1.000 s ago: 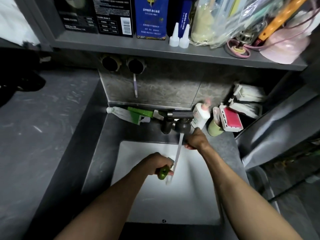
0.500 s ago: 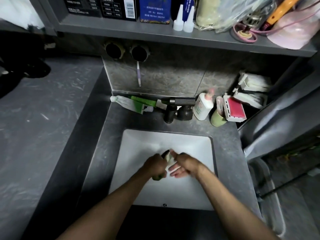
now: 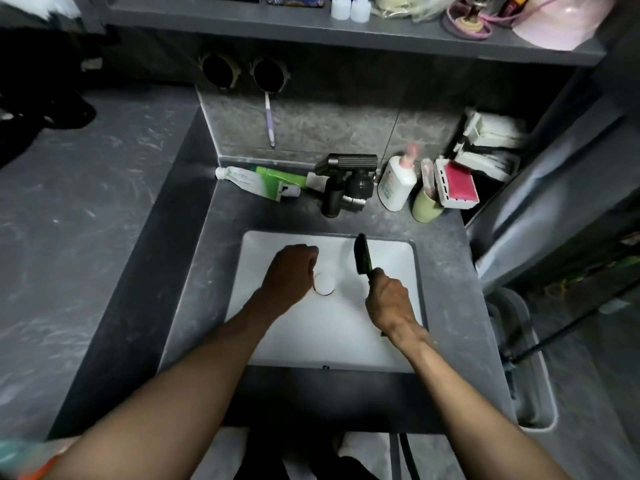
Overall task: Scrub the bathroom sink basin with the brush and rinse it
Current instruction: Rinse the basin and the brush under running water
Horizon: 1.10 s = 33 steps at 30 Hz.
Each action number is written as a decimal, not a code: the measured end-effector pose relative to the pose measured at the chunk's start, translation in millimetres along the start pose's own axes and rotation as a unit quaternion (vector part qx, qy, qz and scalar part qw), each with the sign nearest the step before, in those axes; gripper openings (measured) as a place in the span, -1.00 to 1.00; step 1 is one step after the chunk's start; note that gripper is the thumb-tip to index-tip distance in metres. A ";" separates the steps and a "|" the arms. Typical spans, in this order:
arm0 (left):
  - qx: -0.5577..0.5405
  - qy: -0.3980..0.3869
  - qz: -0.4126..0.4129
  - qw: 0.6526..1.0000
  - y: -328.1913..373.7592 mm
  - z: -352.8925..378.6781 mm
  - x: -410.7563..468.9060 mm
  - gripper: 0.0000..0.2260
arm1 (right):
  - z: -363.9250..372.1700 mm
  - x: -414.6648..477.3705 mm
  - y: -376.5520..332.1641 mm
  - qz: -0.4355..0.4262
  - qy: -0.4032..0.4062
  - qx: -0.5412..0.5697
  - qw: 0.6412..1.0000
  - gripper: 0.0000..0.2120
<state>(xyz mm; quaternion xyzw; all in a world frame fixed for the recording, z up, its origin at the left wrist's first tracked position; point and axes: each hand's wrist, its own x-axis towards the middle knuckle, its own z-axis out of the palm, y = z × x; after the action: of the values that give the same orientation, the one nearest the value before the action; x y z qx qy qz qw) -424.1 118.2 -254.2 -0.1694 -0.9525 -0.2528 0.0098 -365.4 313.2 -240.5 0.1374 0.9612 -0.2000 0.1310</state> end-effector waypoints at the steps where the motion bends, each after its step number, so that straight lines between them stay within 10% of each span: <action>1: -0.014 0.020 0.025 0.999 -2.0 -1.1 -1.7 -0.82 | 2.9 -8.4 -2.8 -0.013 0.048 0.018 0.999 -0.81; 3: 0.008 -0.063 0.013 0.998 -12.4 8.5 -5.9 -0.52 | 17.8 -20.5 -4.5 -0.021 0.091 0.035 0.995 -0.80; 6: 0.133 -0.286 -0.043 0.948 -28.9 13.8 -29.2 0.02 | 35.5 -37.1 -7.9 0.093 -0.086 -0.008 0.992 -0.74; 16: 0.105 -0.189 -0.008 0.976 -39.0 -46.8 -60.6 -0.33 | 27.2 -83.6 -72.0 0.083 0.187 0.149 0.967 -0.78; 20: 0.099 -0.208 -0.007 0.973 -36.9 -59.1 -78.6 -0.35 | 54.9 -105.7 -70.3 0.153 -0.055 0.049 0.986 -0.68; 29: 0.102 -0.223 -0.003 0.969 -38.5 -69.6 -78.6 -0.44 | -0.3 -103.4 -105.4 0.138 0.165 0.216 0.952 -0.76; 33: 0.103 -0.246 -0.009 0.964 -34.6 -64.0 -82.5 -0.43 | 39.3 -117.2 -90.9 0.161 -0.051 0.103 0.980 -0.83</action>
<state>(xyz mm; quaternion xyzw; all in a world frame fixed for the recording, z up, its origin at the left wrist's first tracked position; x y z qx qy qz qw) -362.0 32.8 -223.6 -0.2161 -0.9480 -0.1041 -0.2094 -277.7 191.6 -207.7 0.2931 0.8928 -0.2810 0.1951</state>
